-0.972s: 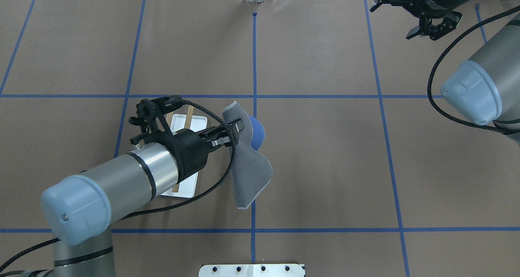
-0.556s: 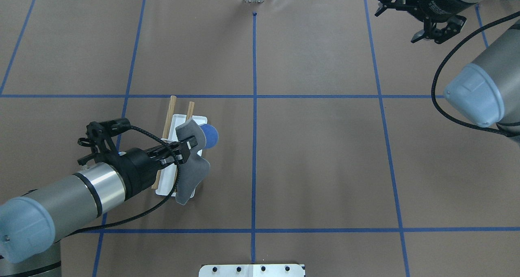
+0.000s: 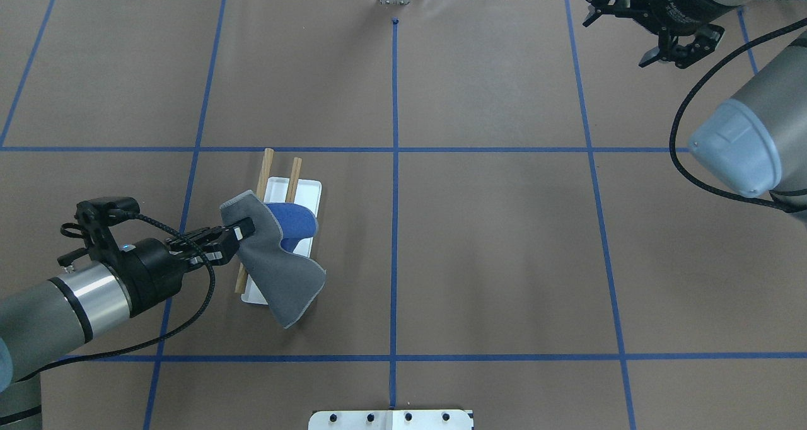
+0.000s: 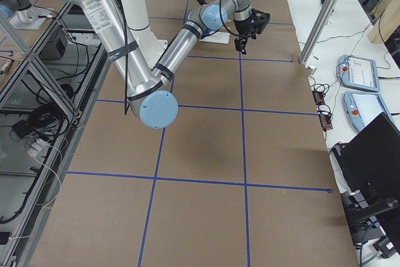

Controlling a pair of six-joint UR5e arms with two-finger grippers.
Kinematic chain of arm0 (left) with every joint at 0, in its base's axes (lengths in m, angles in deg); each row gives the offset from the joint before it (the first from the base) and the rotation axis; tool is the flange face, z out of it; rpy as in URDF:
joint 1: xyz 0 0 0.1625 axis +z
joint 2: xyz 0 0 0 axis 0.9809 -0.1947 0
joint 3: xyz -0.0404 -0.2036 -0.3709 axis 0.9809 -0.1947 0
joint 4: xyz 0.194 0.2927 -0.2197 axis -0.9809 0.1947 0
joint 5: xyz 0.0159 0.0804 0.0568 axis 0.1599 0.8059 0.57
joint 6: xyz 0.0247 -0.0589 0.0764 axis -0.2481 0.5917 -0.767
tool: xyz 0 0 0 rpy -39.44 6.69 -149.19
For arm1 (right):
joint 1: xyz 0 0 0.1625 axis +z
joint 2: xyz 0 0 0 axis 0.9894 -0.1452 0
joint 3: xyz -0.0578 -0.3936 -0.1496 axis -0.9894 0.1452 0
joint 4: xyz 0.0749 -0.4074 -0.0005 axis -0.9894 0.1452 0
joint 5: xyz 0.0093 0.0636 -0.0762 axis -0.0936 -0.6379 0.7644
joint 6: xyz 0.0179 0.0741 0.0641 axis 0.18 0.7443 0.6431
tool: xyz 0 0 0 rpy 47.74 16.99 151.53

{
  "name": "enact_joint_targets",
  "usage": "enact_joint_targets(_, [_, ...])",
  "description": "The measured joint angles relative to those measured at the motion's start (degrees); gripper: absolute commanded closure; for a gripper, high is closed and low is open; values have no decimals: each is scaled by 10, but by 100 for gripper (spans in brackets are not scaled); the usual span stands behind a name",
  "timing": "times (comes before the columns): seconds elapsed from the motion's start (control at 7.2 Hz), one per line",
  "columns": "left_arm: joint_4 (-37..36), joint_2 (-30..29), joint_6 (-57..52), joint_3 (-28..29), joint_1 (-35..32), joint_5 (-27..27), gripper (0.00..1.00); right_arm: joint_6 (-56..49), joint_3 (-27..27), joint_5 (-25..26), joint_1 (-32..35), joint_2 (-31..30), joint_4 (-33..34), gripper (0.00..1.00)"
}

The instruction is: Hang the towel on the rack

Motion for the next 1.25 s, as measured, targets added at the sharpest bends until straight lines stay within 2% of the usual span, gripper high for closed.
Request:
enact_joint_targets(0.28, [31,24,-3,0,-24,-13,100,0,-1,3,0,0,0,0])
enact_joint_targets(0.56, [49,44,-3,12,-82,-80,100,0,1,4,0,-3,0,0])
enact_joint_targets(0.83, [52,40,-2,42,-105,-104,100,0,3,3,-1,-5,0,0])
enact_joint_targets(0.97, [52,38,-1,52,-107,-105,85,-1,3,4,-1,-6,0,0])
enact_joint_targets(1.25, [53,36,0,66,-108,-105,42,-1,5,4,-1,-6,0,0])
